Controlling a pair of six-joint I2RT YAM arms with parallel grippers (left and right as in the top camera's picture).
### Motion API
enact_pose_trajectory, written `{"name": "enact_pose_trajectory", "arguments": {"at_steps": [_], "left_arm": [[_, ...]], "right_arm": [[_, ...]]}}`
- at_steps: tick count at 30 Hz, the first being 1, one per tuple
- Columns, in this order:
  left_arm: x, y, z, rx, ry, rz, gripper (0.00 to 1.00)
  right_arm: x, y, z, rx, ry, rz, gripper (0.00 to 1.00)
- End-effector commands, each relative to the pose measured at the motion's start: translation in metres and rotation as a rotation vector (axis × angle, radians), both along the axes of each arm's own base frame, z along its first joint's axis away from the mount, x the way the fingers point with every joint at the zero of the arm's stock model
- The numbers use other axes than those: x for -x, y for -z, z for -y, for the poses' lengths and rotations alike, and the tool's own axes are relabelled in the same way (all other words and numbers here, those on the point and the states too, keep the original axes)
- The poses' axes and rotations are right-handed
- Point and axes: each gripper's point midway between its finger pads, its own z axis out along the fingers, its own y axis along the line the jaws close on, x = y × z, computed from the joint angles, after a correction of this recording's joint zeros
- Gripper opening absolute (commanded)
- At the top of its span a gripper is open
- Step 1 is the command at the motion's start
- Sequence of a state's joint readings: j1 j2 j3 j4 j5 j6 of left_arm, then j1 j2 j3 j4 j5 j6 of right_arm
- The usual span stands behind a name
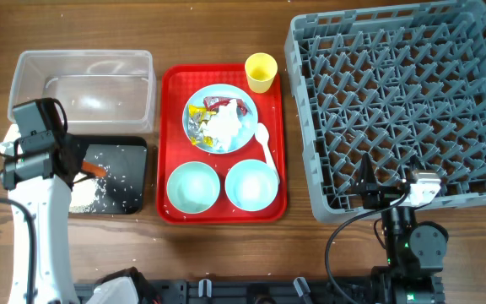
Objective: Sort waste into correct bins and load items into the dishwasher rack
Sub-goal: 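Carry the carrot left and release it onto the black tray, then move the left gripper back toward the plate of wrappers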
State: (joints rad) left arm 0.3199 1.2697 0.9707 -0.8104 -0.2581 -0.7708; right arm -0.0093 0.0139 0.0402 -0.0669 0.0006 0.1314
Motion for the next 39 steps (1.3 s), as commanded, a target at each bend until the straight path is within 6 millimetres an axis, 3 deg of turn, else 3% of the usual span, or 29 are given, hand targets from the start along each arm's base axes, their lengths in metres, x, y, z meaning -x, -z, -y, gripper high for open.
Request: {"name": "enact_pose_trajectory", "arguments": {"at_steps": [1,7,12,16,18,20,21,26,31,34,35,39], "left_arm": [[-0.001,0.033,0.001,0.094,-0.094,-0.006,0.13],[-0.023,0.073,0.004,0.171,-0.103,-0.019,0.14],[-0.028,0.105,0.003,0.205,-0.149,-0.069,0.14],[-0.033,0.117,0.002,0.213,-0.146,-0.075,0.15],[-0.034,0.116,0.002,0.206,-0.117,-0.076,0.20],[-0.037,0.113,0.003,0.193,-0.068,-0.080,0.36],[-0.038,0.112,0.003,0.190,-0.054,-0.078,0.39],[-0.045,0.078,0.001,0.155,-0.024,0.012,0.45],[-0.053,0.020,0.013,0.154,0.051,0.186,0.37],[-0.052,-0.014,0.044,0.215,0.240,0.275,0.32],[-0.052,-0.024,0.065,0.256,0.363,0.305,0.29],[-0.047,-0.034,0.112,0.296,0.595,0.310,0.27]], "right_arm": [[0.000,0.000,-0.003,-0.010,-0.013,0.003,1.00],[0.000,0.000,-0.003,-0.010,-0.013,0.003,1.00],[0.000,0.000,-0.003,-0.010,-0.013,0.002,1.00],[0.000,0.000,-0.003,-0.009,-0.013,0.002,1.00],[0.000,0.000,-0.003,-0.009,-0.013,0.002,1.00],[0.000,0.000,-0.003,-0.009,-0.013,0.002,1.00],[0.000,0.000,-0.003,-0.009,-0.013,0.002,1.00],[0.000,0.000,-0.003,-0.009,-0.013,0.003,1.00],[0.000,0.000,-0.003,-0.009,-0.013,0.003,1.00],[0.000,0.000,-0.003,-0.009,-0.013,0.003,1.00],[0.000,0.000,-0.003,-0.009,-0.013,0.002,1.00],[0.000,0.000,-0.003,-0.009,-0.013,0.003,1.00]]}}
